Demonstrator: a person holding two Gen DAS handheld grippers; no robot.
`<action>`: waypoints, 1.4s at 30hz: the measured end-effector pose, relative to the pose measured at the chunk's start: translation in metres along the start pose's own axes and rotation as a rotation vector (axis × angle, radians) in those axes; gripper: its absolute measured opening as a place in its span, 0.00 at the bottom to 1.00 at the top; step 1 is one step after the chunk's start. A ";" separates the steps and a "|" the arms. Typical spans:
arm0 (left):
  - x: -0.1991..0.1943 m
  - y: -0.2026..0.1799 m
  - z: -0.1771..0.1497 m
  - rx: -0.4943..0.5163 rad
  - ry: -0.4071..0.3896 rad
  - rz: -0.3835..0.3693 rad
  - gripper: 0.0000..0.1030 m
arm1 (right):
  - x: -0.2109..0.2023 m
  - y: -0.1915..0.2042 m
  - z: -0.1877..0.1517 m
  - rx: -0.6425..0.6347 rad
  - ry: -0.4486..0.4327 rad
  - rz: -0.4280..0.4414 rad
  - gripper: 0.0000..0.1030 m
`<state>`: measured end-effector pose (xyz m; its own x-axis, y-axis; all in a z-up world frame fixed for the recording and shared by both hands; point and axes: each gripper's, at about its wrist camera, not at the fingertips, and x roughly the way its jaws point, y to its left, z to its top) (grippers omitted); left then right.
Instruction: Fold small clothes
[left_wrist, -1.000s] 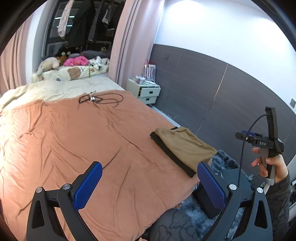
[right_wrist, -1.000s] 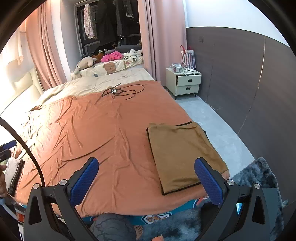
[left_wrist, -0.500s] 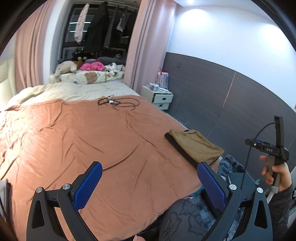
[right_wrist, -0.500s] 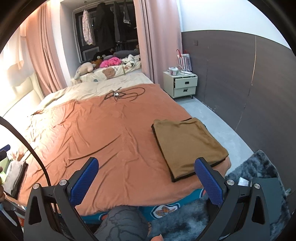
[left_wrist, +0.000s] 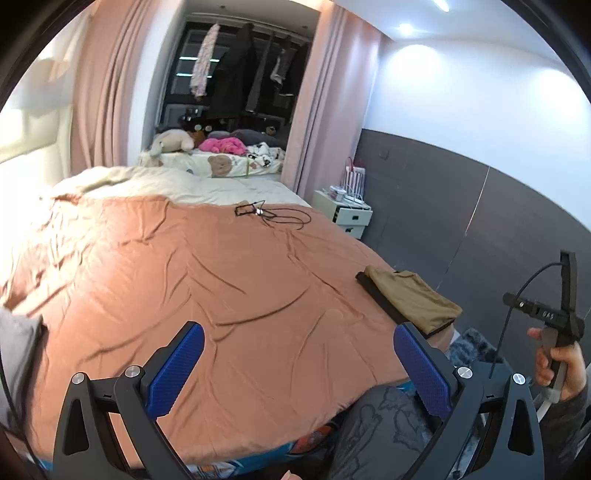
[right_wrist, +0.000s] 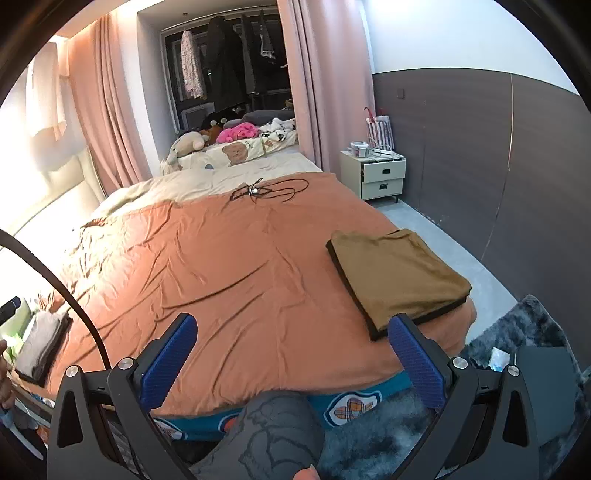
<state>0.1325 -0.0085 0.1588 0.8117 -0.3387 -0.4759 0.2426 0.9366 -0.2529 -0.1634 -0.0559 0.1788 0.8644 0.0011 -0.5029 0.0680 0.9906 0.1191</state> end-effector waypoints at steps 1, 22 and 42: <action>-0.003 0.004 -0.005 -0.014 -0.002 -0.003 1.00 | -0.001 0.003 -0.005 -0.005 -0.001 0.001 1.00; -0.062 0.030 -0.105 -0.061 -0.034 0.138 1.00 | -0.016 0.031 -0.082 -0.059 -0.041 0.117 1.00; -0.077 0.009 -0.155 0.068 -0.139 0.231 1.00 | -0.019 0.045 -0.148 -0.084 -0.095 0.043 1.00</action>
<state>-0.0104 0.0122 0.0630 0.9136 -0.1041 -0.3932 0.0737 0.9931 -0.0917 -0.2499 0.0089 0.0671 0.9093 0.0344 -0.4148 -0.0082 0.9979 0.0647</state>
